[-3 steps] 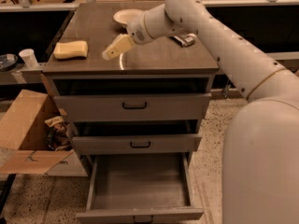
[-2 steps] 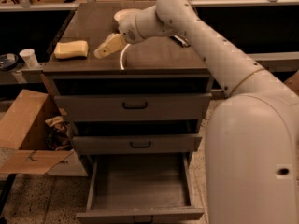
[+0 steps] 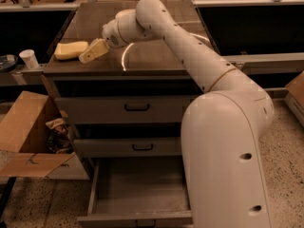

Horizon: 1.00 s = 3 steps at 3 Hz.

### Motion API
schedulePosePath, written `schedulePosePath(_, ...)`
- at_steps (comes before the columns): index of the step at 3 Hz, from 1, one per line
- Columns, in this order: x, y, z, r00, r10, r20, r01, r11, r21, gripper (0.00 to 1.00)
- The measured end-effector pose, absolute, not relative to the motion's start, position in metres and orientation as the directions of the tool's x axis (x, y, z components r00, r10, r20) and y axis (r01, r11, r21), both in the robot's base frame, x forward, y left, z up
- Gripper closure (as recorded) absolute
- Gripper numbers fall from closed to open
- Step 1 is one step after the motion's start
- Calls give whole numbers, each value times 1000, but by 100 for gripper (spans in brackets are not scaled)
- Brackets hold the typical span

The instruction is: Place sponge into bottom drawer

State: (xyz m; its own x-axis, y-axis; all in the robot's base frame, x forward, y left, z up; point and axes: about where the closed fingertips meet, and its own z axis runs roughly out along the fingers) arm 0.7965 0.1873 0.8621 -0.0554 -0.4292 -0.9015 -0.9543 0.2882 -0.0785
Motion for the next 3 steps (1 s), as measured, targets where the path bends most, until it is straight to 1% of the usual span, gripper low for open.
schedulePosePath(1, 797, 210, 853, -59, -432, -900, -960, 273, -68, 0)
schedulePosePath(2, 795, 233, 847, -60, -432, -900, -968, 247, -54, 4)
schedulePosePath(3, 796, 243, 847, -58, -429, -902, -970, 239, -51, 27)
